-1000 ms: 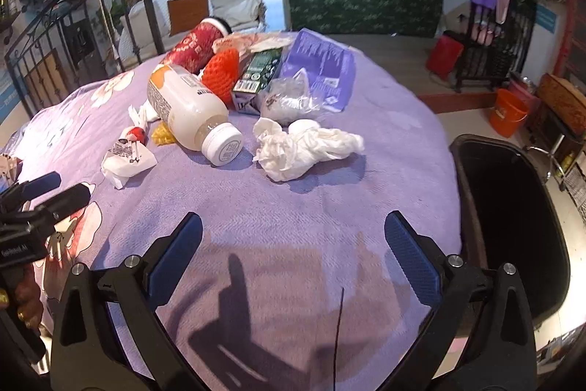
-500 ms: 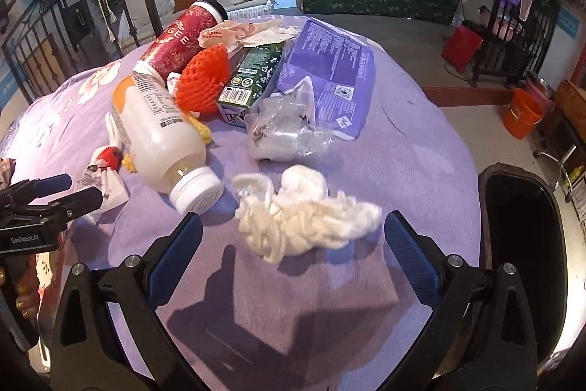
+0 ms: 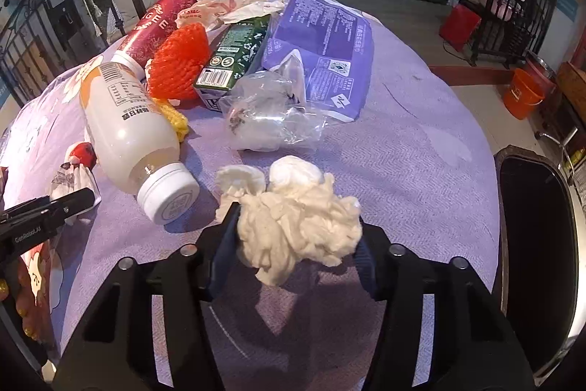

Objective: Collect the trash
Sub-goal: 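Grasp the white plastic bag with the left tool while the right tool grasps the crumpled tissue, then carry the tissue to the black bin and open the right tool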

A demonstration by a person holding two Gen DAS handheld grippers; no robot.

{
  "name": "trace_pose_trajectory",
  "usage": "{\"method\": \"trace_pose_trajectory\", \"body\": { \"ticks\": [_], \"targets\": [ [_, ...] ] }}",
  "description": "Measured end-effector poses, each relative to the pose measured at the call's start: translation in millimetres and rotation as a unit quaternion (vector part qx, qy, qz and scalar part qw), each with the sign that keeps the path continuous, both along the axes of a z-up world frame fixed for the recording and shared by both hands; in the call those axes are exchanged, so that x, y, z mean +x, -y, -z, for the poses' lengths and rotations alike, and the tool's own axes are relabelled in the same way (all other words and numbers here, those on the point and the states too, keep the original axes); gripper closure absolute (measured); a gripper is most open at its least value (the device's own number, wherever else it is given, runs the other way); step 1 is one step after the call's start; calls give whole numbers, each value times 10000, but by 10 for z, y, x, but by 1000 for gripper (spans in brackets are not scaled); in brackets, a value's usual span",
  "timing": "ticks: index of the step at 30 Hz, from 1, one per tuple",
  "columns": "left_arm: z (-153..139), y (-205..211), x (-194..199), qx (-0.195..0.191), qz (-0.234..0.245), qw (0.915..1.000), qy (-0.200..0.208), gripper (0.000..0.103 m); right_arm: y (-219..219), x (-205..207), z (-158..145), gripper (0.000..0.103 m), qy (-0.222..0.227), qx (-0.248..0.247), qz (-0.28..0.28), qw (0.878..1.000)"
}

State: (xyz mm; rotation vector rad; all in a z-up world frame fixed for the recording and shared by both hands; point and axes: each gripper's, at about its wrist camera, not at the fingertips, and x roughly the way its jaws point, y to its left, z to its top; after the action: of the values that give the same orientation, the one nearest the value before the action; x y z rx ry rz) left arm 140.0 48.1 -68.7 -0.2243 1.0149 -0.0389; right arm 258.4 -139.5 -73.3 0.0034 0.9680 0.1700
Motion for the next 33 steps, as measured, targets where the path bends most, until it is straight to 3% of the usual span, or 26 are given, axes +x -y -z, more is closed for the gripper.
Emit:
{"method": "trace_pose_trajectory", "body": {
  "ticks": [8, 23, 33],
  "targets": [
    [-20, -89, -128, -199, -166, 9995, 201, 91, -35, -137, -5, 57, 194, -37, -22, 9998],
    [-296, 8, -520, 11, -282, 9944, 1015, 93, 96, -476, -87, 58, 415, 281, 186, 9986],
    [-566, 204, -716, 85, -59, 9882, 1531, 93, 218, -735, -161, 58, 557, 484, 344, 9967]
  ]
}}
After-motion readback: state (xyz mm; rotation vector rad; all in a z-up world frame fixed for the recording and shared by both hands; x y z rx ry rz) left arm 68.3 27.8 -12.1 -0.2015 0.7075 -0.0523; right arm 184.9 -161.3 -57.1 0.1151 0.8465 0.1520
